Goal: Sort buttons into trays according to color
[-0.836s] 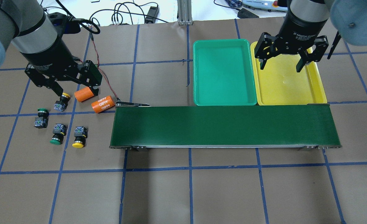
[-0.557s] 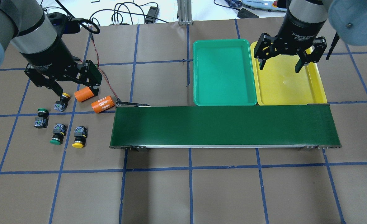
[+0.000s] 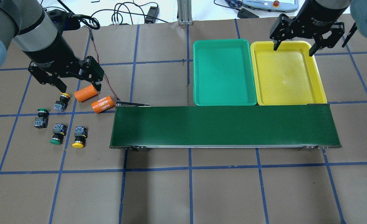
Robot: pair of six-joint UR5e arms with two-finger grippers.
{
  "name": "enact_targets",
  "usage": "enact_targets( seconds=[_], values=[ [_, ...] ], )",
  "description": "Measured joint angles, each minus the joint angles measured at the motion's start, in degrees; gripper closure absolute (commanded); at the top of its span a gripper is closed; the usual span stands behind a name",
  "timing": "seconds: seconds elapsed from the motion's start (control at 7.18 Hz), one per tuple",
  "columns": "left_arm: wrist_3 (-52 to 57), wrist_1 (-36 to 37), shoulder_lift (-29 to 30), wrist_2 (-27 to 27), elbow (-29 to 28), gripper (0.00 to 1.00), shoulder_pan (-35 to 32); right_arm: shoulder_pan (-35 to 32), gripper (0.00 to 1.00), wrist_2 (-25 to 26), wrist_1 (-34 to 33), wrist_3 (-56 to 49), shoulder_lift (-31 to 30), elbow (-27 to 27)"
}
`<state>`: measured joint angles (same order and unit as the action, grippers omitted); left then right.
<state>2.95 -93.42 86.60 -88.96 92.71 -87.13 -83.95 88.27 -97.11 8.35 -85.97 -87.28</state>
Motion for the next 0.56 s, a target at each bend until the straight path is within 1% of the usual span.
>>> enact_targets(
  seconds=[0.14,0.42,0.56],
  values=[
    [0.1,-0.6,-1.5,0.8,0.4,0.0,-0.1,0.2,0.0,-0.1,0.8,-0.1,-0.1,-0.7],
    [0.2,-1.1,-4.2,0.9,1.3,0.0,-0.3,-1.2,0.0,-0.3,9.0,-0.5,-0.1,-1.9],
    [0.5,-1.4,-4.2,0.6,1.9,0.0,0.0,-3.7,0.0,-0.4,10.6,-0.7,-0.1,-1.8]
  ],
)
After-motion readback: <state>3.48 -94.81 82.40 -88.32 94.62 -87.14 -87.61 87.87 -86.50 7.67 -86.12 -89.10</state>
